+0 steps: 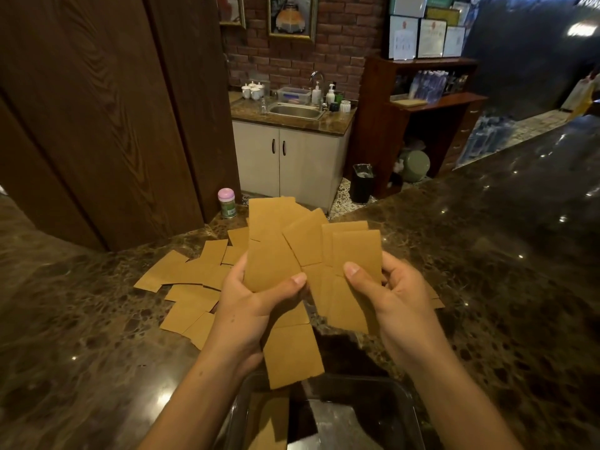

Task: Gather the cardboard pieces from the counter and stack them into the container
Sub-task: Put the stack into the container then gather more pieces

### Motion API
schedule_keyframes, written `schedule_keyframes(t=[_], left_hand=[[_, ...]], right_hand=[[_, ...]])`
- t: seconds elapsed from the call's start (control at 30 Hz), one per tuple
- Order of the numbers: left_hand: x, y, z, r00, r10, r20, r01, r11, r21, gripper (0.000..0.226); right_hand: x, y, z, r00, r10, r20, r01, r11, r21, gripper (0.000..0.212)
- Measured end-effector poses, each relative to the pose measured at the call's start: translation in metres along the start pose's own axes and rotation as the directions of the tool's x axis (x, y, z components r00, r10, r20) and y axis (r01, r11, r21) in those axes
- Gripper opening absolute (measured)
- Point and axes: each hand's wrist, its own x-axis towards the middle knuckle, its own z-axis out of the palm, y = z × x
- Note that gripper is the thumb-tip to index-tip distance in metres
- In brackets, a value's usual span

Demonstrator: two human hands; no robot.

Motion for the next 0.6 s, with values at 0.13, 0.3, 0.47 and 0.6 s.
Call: schedule_keyframes(t=[0.13,0.3,0.47,0.6], left_hand=[[-0.001,-0.003,0.004,0.998,0.024,-0.052,-0.024,1.0,0.006,0.05],[-0.005,-0.002,0.005,1.0,0.013,-0.027,-0.012,0.999,0.044,0.038],[-0.009,-0.005,0.014,0.996,-0.079,-0.044,0.075,0.994,-0.083,0.015],[-0.008,-0.005,0.013,0.993,-0.094,-0.069,0.082,0.983,-0.165,0.021]], right_hand=[[-0.007,0.007,0.009,0.995,0.056,0.077,-0.055,0.998,-0.014,0.027],[-0.001,0.002,0.001,0.999,0.033,0.022,-0.033,0.999,0.029,0.027],[-0.001,0.003,0.012,0.998,0.059,-0.028,-0.051,0.97,0.236,0.025],[0.0,0.0,0.015,0.991,0.134,-0.016,-0.113,0.884,0.454,0.027]])
